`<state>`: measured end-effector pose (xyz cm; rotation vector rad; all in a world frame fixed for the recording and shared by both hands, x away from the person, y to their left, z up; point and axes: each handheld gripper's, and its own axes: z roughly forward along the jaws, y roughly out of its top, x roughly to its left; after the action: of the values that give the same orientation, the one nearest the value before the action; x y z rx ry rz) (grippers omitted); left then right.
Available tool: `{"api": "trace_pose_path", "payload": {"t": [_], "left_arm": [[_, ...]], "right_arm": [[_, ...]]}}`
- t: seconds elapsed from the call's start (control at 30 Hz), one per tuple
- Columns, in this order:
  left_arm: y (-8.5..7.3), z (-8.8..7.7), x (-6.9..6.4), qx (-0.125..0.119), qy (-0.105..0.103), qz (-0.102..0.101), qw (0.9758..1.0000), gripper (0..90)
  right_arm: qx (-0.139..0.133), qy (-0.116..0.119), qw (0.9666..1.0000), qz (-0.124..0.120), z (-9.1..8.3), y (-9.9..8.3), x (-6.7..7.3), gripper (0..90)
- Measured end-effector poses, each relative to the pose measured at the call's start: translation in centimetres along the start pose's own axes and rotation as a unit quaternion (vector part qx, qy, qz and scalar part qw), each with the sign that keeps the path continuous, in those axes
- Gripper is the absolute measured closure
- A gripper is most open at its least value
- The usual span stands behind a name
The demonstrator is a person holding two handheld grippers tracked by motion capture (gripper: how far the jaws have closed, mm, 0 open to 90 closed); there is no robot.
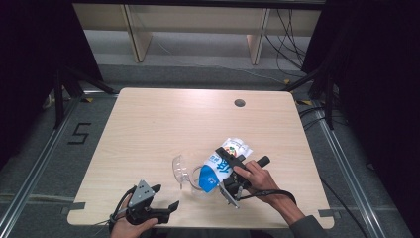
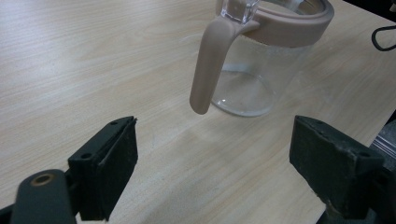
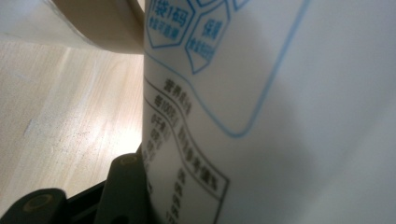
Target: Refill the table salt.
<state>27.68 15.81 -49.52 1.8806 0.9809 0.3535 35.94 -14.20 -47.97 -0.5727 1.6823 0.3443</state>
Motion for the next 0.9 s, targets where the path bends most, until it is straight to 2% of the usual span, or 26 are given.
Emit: {"api": "trace_pose_path", "payload": {"t": [0.1, 0.13, 0.23, 0.57, 0.6, 0.67, 0.77, 0.8, 0.87, 0.9], "left_arm": [[0.00, 0.01, -0.02, 0.000, 0.000, 0.000, 1.0000, 15.0], [0.01, -0.01, -0.05, 0.000, 0.001, 0.000, 1.0000, 15.0], [0.00, 0.02, -0.03, 0.000, 0.001, -0.001, 1.0000, 15.0], [0.00, 0.03, -0.06, -0.003, 0.000, -0.003, 1.0000, 14.9], [0.01, 0.00, -0.02, 0.000, 0.000, 0.000, 1.0000, 14.9], [0.02, -0.03, -0.03, 0.000, 0.001, 0.001, 1.0000, 15.0], [0.01, 0.02, -0.05, -0.003, -0.001, -0.003, 1.0000, 15.0], [0.01, 0.02, -0.04, -0.003, -0.001, -0.002, 1.0000, 15.0], [0.02, -0.02, 0.01, 0.000, 0.000, 0.000, 1.0000, 14.9], [0.01, 0.01, -0.04, -0.003, 0.000, -0.002, 1.0000, 14.9]], "right_arm": [[0.004, 0.004, 1.0000, -0.006, -0.02, -0.01, -0.10, 52.0], [0.007, 0.005, 1.0000, 0.002, -0.04, -0.05, 0.06, 52.0], [0.004, 0.001, 0.9999, -0.011, 0.00, -0.11, -0.11, 52.1], [0.006, -0.004, 1.0000, -0.003, 0.01, -0.14, -0.01, 52.2], [-0.004, -0.003, 0.9997, -0.023, 0.12, -0.17, -0.21, 52.2], [0.007, 0.004, 0.9996, -0.026, -0.02, -0.22, -0.17, 52.2], [0.005, 0.002, 0.9997, -0.026, 0.01, -0.23, -0.18, 52.2], [-0.006, -0.002, 0.9987, -0.050, 0.13, -0.17, -0.58, 52.3], [0.003, -0.001, 0.9995, -0.031, 0.01, -0.31, -0.25, 52.4], [0.005, 0.001, 0.9993, -0.036, -0.01, -0.33, -0.30, 52.4]]}}
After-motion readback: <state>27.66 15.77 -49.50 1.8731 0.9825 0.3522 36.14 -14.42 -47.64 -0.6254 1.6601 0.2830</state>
